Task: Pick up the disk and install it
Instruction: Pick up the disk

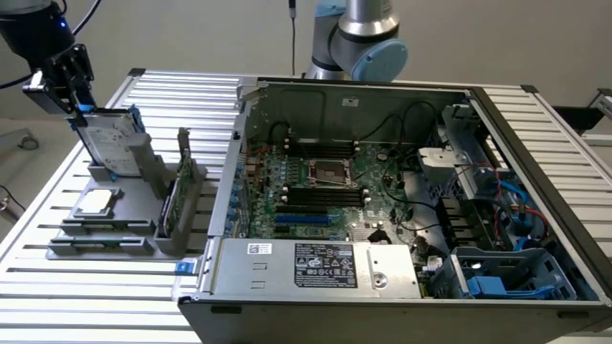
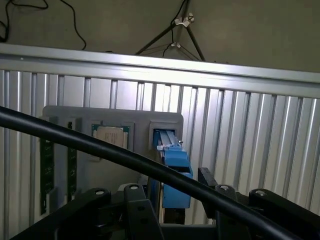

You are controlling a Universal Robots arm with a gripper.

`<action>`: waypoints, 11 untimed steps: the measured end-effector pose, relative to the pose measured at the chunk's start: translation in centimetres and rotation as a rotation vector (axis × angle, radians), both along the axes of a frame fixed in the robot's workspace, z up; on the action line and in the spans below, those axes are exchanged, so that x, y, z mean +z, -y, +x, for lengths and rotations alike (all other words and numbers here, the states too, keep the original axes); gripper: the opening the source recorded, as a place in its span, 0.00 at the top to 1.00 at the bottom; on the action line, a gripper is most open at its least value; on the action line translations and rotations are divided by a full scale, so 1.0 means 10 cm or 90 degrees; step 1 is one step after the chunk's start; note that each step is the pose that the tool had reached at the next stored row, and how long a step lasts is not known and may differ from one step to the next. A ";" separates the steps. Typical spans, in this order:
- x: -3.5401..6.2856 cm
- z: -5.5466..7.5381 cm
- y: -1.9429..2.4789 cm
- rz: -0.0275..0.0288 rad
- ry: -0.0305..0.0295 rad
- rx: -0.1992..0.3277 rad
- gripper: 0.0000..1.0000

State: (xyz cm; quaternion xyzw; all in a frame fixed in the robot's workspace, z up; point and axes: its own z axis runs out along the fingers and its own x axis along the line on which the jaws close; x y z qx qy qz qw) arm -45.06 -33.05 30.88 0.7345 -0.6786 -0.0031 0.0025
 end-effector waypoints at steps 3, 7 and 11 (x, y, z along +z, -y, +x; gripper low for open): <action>-0.054 0.00 0.000 0.0000 0.0000 -0.001 0.49; -0.122 0.00 -0.002 0.0000 0.0001 -0.003 0.49; -0.142 0.00 -0.014 0.0000 0.0002 -0.006 0.49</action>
